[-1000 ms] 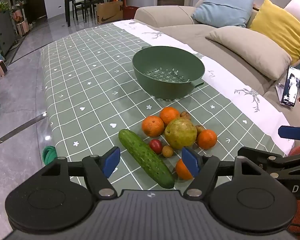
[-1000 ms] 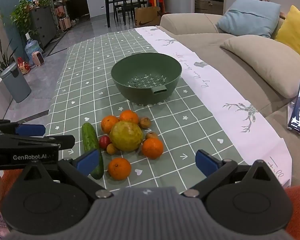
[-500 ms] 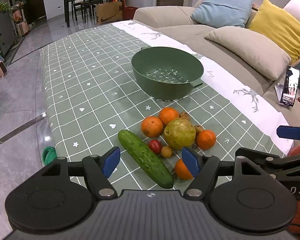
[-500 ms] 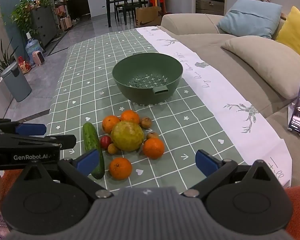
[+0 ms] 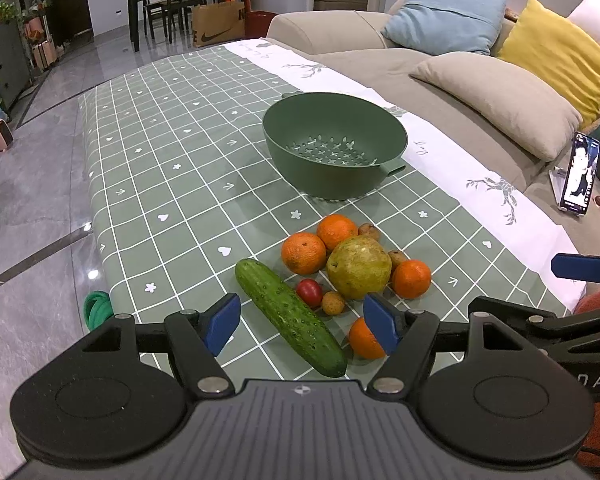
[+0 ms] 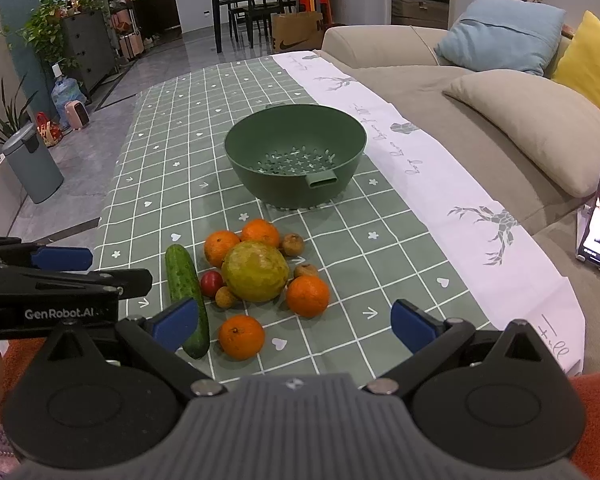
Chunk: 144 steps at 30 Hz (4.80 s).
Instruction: Organize fruits
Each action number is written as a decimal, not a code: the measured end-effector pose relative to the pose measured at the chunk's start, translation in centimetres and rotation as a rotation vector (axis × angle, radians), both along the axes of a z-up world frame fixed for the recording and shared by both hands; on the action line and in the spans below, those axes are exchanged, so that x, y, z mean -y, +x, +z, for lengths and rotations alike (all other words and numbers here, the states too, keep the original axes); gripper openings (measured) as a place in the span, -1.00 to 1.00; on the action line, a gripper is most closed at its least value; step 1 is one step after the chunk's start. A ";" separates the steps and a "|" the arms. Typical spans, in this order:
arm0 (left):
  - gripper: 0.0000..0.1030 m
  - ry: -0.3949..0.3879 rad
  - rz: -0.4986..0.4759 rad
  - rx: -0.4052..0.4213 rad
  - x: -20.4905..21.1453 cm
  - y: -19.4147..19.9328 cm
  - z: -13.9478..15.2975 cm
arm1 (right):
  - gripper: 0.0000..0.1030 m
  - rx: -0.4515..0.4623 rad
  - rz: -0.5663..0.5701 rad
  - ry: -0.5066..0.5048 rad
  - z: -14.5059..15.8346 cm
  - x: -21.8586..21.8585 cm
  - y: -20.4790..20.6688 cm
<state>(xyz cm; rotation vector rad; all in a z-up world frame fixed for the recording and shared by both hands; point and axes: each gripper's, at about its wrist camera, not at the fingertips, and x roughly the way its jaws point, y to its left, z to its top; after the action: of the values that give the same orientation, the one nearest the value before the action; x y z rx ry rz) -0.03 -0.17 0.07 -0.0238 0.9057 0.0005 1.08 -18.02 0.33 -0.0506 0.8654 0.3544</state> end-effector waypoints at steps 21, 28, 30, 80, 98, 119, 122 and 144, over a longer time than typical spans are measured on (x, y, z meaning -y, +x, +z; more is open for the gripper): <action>0.57 -0.009 -0.004 -0.007 -0.1 0.0 0.1 | 0.91 -0.013 -0.014 0.001 0.0 0.2 0.2; 0.57 -0.010 -0.003 -0.008 -0.2 0.0 0.2 | 0.91 -0.014 -0.015 0.001 -0.1 0.2 0.2; 0.57 -0.009 -0.003 -0.007 -0.1 0.0 0.2 | 0.91 -0.013 -0.016 0.001 -0.1 0.2 0.2; 0.37 -0.223 0.159 -0.244 -4.9 6.8 -6.6 | 0.27 -0.133 0.213 0.047 -6.6 -4.0 8.6; -0.03 -0.330 0.234 -0.351 -6.5 9.9 -9.7 | 0.27 -0.177 0.280 0.047 -9.5 -6.4 11.8; -0.20 -0.330 0.224 -0.217 -6.3 6.6 -6.0 | 0.22 -0.076 0.276 0.033 -7.2 -6.0 9.7; -0.22 -0.329 0.215 -0.175 -6.2 5.9 -5.0 | 0.22 -0.054 0.267 0.035 -6.5 -5.5 9.3; -0.29 -0.335 0.049 0.047 -2.6 11.8 3.5 | 0.21 0.074 0.211 0.082 -0.8 -2.7 12.7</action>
<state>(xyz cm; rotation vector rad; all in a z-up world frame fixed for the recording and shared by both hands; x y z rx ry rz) 11.77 2.43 3.52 -0.3560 0.8503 -0.1059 13.74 -15.37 -0.49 -0.0788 0.7734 0.5815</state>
